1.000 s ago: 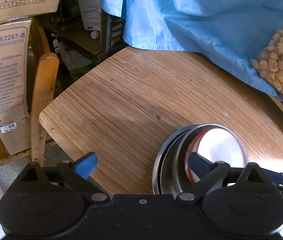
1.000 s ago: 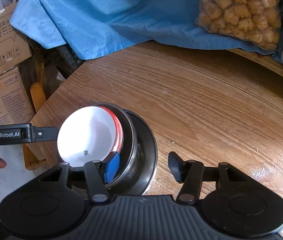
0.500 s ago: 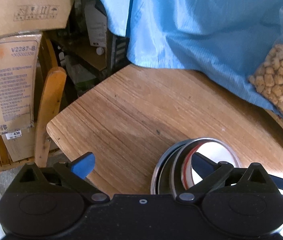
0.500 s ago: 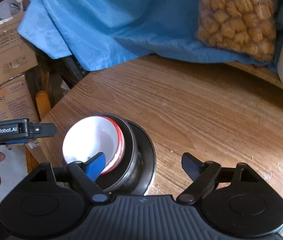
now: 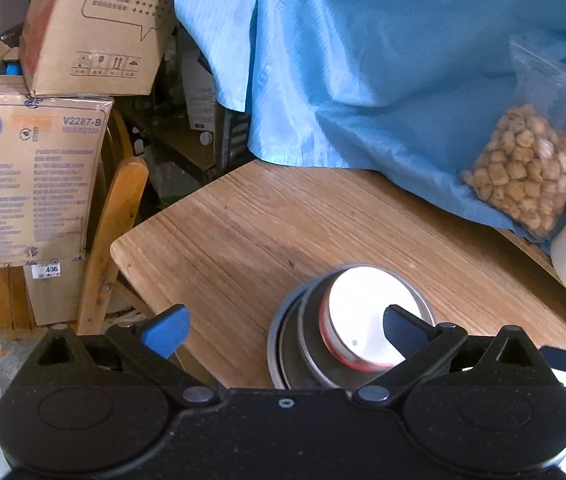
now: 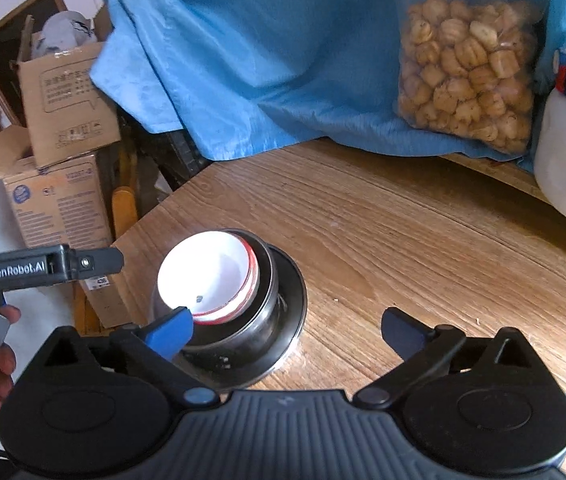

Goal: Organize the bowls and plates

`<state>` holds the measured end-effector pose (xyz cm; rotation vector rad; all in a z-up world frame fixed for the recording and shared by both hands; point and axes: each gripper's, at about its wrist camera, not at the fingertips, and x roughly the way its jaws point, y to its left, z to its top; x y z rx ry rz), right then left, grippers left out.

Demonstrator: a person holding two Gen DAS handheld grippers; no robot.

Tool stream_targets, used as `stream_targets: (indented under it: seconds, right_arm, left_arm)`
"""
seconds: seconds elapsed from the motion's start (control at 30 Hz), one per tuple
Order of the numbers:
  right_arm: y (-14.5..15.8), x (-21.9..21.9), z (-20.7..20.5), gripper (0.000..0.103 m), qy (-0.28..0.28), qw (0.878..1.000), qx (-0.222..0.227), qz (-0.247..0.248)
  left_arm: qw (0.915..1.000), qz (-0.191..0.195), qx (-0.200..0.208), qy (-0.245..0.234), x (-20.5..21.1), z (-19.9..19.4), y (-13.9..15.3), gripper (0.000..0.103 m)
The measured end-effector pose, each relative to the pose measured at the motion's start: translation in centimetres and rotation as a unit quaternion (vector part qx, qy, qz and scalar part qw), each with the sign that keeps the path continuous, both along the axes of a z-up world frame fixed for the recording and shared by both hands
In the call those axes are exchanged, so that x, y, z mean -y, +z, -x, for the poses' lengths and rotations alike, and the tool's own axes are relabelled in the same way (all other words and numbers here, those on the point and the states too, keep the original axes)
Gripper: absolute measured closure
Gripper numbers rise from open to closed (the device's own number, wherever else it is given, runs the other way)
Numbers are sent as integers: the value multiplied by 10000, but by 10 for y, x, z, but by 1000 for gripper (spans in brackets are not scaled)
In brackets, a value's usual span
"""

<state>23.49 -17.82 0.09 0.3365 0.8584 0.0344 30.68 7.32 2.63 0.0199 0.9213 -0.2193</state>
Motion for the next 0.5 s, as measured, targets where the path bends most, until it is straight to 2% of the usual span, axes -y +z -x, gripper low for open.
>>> stream_targets:
  seconds: [0.5]
  right_arm:
    - [15,11,61,0,237,9992,312,115]
  left_arm:
    - [9974,-215,669,180,16,89,16,1]
